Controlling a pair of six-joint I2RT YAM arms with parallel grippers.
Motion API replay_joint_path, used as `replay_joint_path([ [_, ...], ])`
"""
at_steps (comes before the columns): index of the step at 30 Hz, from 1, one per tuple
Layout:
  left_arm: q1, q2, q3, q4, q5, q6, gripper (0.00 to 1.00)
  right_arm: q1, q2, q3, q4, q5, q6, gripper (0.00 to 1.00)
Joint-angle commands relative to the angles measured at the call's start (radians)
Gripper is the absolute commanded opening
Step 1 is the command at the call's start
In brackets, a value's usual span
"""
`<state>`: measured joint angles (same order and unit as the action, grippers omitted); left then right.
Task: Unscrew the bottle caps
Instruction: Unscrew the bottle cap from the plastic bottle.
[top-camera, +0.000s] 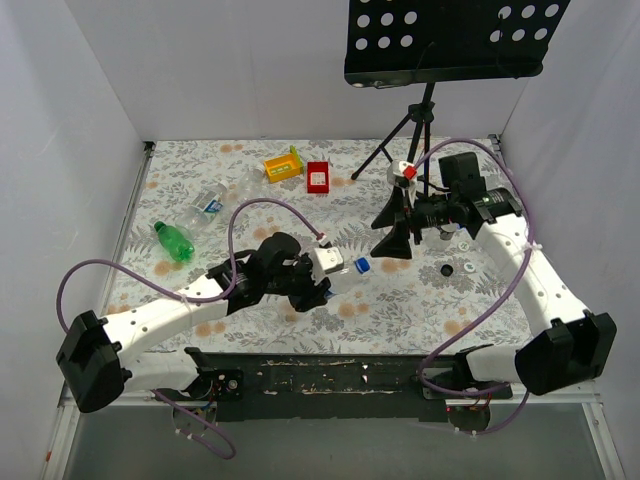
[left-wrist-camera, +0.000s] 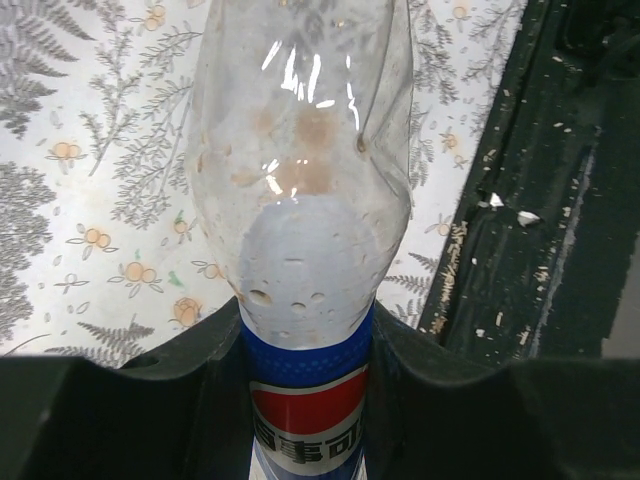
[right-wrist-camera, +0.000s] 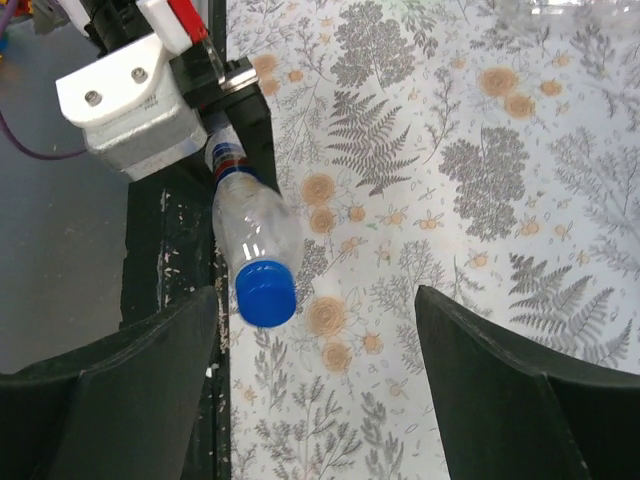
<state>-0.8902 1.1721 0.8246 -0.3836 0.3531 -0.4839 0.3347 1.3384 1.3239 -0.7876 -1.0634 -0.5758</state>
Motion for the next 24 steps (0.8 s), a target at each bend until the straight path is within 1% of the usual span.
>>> replay_joint_path([
  [1,-0.029,-0.049,0.005,0.063,-0.149,0.016,0.06,-0.028,-0.097,-0.098,0.131,-0.018,0.151,0.87],
  [2,-0.036,-0.049,0.002,0.072,-0.169,0.013,0.06,-0.033,-0.11,-0.12,0.152,-0.02,0.175,0.87],
  [5,-0.067,-0.042,-0.007,0.106,-0.241,0.008,0.06,-0.034,-0.139,-0.202,0.282,0.057,0.403,0.86],
  [10,-0.107,-0.011,-0.004,0.14,-0.33,0.004,0.06,-0.033,-0.125,-0.258,0.344,0.1,0.605,0.85],
  [14,-0.118,0.015,0.004,0.153,-0.339,0.004,0.05,-0.034,-0.113,-0.262,0.364,0.095,0.652,0.85],
  [15,-0.119,0.02,0.007,0.16,-0.371,0.004,0.05,-0.034,-0.108,-0.259,0.366,0.098,0.665,0.85],
  [21,-0.13,0.037,0.018,0.17,-0.37,0.01,0.06,-0.028,-0.068,-0.249,0.369,0.094,0.695,0.84],
  [24,-0.136,0.041,0.024,0.17,-0.373,0.011,0.05,-0.016,-0.056,-0.247,0.364,0.14,0.689,0.82],
])
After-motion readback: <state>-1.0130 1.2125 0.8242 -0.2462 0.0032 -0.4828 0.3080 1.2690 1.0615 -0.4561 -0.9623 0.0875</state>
